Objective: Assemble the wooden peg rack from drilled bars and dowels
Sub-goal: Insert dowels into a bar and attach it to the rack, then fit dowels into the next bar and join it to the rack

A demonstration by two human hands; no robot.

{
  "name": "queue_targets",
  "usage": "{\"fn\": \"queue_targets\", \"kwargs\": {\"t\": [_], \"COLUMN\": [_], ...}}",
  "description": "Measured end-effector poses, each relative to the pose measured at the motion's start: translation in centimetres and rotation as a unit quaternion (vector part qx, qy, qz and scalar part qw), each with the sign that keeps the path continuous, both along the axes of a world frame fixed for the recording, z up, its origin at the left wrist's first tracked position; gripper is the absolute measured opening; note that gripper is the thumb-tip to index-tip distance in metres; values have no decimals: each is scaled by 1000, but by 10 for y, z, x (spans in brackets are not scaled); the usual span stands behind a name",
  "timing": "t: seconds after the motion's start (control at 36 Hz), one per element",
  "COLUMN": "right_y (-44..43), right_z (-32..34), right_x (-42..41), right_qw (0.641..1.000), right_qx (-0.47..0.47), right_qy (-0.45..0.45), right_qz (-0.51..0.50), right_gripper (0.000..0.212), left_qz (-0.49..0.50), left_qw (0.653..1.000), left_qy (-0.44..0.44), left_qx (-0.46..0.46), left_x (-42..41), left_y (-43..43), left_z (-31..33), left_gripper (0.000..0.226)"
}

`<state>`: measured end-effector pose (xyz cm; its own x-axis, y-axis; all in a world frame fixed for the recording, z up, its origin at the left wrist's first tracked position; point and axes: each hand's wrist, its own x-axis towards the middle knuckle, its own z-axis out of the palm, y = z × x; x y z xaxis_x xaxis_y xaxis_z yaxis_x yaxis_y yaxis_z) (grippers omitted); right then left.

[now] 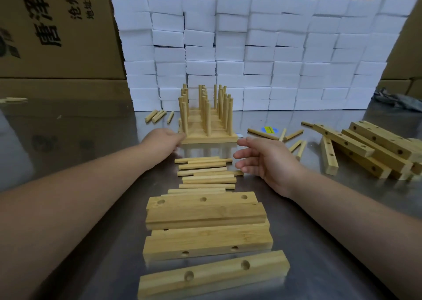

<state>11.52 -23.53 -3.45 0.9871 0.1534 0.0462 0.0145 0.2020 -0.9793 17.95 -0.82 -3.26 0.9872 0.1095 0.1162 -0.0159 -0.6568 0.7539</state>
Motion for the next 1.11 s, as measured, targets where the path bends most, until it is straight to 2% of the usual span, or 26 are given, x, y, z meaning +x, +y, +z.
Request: {"fn": "queue_targets", "kwargs": {"t": [0.06,0.19,0.25,0.31,0.42,0.56,0.67,0.81,0.86,0.92,1.0,1.06,1.11], "right_y": [1,3,3,4,6,7,8,8,6,1,-12,-17,-17], "right_z": [0,2,2,2,1,1,0,-1,0,1,2,0,-2], "right_x": [-2,-6,-8,-10,-12,-14,-17,-19,-15,-7,5,10,10], "right_qw": [1000,999,997,996,989,979,966,942,927,897,849,818,818], "right_qx": [-11,-44,-60,-81,-128,-182,-235,-301,-331,-383,-461,-528,-543], "right_qy": [-7,-26,-33,-42,-67,-88,-109,-150,-172,-183,-144,-109,-89], "right_qz": [-3,-15,-21,-23,-21,-24,-21,17,-26,-125,-216,-201,-169], "right_gripper": [14,13,13,14,13,15,17,13,13,14,38,46,47], "left_qz": [-28,-110,-138,-137,-128,-144,-145,-157,-153,-143,-137,-136,-131], "left_qw": [998,991,987,987,989,987,988,986,986,988,989,990,990], "left_qy": [35,74,69,55,34,32,13,-10,-20,-31,-40,-41,-45], "left_qx": [-34,15,36,62,68,56,45,59,59,53,39,26,13], "left_x": [-14,-40,-45,-48,-48,-48,-52,-55,-56,-56,-56,-56,-56], "left_y": [-3,-7,-9,-11,-13,-11,-10,-12,-12,-12,-13,-13,-13], "left_z": [3,0,-2,-5,-6,-4,-5,-5,-5,-5,-5,-5,-5], "left_gripper": [30,27,18,12,20,9,12,13,13,15,16,17,21]}}
